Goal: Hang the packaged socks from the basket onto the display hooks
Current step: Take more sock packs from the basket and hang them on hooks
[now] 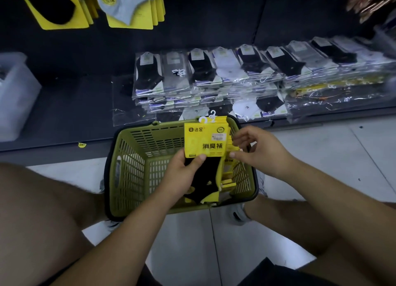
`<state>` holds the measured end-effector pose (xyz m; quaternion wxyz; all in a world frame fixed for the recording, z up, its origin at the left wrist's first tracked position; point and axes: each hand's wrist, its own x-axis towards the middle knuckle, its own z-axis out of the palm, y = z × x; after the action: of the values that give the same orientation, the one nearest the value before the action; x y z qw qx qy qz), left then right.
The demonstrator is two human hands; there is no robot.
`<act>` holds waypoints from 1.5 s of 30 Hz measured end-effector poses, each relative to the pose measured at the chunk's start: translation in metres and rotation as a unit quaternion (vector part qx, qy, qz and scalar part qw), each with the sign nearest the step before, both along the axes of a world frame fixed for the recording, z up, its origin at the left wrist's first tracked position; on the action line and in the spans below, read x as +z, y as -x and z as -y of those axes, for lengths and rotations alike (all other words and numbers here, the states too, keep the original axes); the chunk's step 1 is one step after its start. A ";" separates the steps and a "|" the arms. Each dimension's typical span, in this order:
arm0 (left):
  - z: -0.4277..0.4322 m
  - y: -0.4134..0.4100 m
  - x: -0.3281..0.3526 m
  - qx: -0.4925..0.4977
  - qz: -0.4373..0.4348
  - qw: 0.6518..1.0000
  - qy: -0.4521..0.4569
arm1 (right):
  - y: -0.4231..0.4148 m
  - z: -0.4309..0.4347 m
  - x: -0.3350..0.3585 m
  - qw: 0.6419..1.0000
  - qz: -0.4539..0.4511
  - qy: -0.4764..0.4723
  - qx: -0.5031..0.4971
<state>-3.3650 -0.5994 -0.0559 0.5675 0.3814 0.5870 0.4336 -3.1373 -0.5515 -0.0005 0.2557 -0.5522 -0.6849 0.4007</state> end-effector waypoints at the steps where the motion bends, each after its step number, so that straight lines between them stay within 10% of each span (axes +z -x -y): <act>1: -0.001 0.005 0.001 0.007 -0.003 1.000 0.002 | -0.002 0.001 -0.005 0.999 0.046 -0.003 0.017; 7: 0.000 0.021 0.000 0.018 -0.044 0.999 -0.002 | -0.001 0.010 -0.042 0.962 0.240 -0.022 0.131; 22: -0.002 0.033 -0.009 0.076 -0.063 0.995 0.028 | 0.005 -0.024 -0.067 0.967 0.241 -0.074 0.043; 36: -0.021 0.047 0.011 0.112 -0.067 0.991 -0.011 | 0.014 -0.055 0.054 0.980 -0.200 -0.001 -0.014; 45: -0.017 0.030 0.030 0.078 0.075 0.994 -0.007 | 0.069 -0.050 0.034 0.982 -0.170 0.050 -0.065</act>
<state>-3.3947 -0.5822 -0.0255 0.5717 0.3048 0.5675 0.5081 -3.2064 -0.5018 0.0331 0.3654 -0.5316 -0.5734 0.5051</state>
